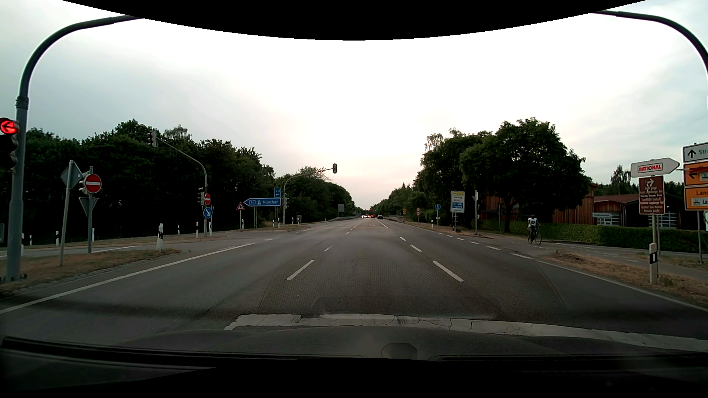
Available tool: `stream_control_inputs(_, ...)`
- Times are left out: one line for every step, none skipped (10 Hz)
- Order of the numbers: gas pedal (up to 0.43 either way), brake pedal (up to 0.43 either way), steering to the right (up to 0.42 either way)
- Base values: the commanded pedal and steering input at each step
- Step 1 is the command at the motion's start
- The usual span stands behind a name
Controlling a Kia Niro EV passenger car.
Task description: Follow the waypoints while adhering to traffic rules and regulations
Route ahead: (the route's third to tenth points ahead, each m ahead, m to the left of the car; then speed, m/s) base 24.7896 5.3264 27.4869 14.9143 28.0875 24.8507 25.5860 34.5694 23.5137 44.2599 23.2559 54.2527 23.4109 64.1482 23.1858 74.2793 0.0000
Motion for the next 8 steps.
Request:
stream_control_inputs(0.0, 0.232, -0.001)
stream_control_inputs(0.0, 0.232, -0.001)
stream_control_inputs(0.0, 0.232, -0.001)
stream_control_inputs(0.0, 0.232, -0.001)
stream_control_inputs(0.0, 0.232, -0.001)
stream_control_inputs(0.0, 0.232, -0.001)
stream_control_inputs(0.0, 0.232, -0.001)
stream_control_inputs(0.0, 0.232, -0.001)
